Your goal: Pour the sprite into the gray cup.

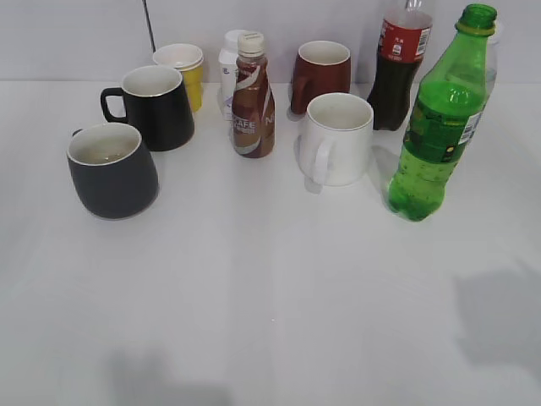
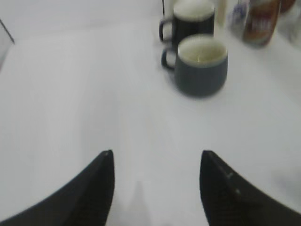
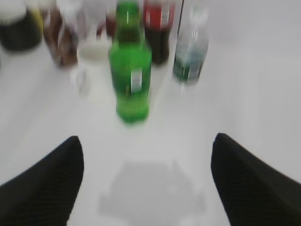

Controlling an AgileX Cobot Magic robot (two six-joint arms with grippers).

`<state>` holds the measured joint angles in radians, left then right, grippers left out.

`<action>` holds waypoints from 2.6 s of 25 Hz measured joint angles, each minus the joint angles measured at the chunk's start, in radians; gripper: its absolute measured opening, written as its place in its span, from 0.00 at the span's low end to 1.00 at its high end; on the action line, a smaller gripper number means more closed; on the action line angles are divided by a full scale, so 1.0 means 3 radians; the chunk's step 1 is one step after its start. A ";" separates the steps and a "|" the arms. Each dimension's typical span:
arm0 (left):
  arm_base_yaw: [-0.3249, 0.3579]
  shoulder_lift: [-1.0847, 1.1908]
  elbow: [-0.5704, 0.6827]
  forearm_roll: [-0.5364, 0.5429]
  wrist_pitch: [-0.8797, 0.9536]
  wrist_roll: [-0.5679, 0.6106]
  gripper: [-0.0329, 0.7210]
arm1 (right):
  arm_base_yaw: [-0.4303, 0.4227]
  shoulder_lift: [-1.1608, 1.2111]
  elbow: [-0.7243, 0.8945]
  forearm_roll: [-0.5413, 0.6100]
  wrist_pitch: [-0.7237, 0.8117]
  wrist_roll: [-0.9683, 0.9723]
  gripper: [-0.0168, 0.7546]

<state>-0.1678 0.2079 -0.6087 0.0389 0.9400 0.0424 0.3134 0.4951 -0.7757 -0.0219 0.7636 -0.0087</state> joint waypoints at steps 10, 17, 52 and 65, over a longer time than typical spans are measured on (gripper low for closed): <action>0.0000 -0.0418 0.0001 0.0039 0.0780 0.0000 0.64 | 0.0000 -0.0831 0.0224 0.0073 0.1371 0.0000 0.82; 0.0000 -0.0538 0.0243 0.0062 0.0549 0.0000 0.64 | 0.0000 -0.1109 0.0826 0.0053 0.1119 0.0000 0.79; 0.0368 -0.0719 0.0302 0.0084 0.0421 -0.0001 0.54 | -0.0336 -0.1678 0.0921 0.0105 0.0921 0.0003 0.79; 0.0368 -0.0719 0.0302 0.0084 0.0421 -0.0001 0.54 | -0.0336 -0.1678 0.0921 0.0111 0.0921 0.0003 0.79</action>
<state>-0.0575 -0.0077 -0.5181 0.0640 1.0663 0.0420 0.2127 -0.0083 -0.4995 0.0114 1.0400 -0.0078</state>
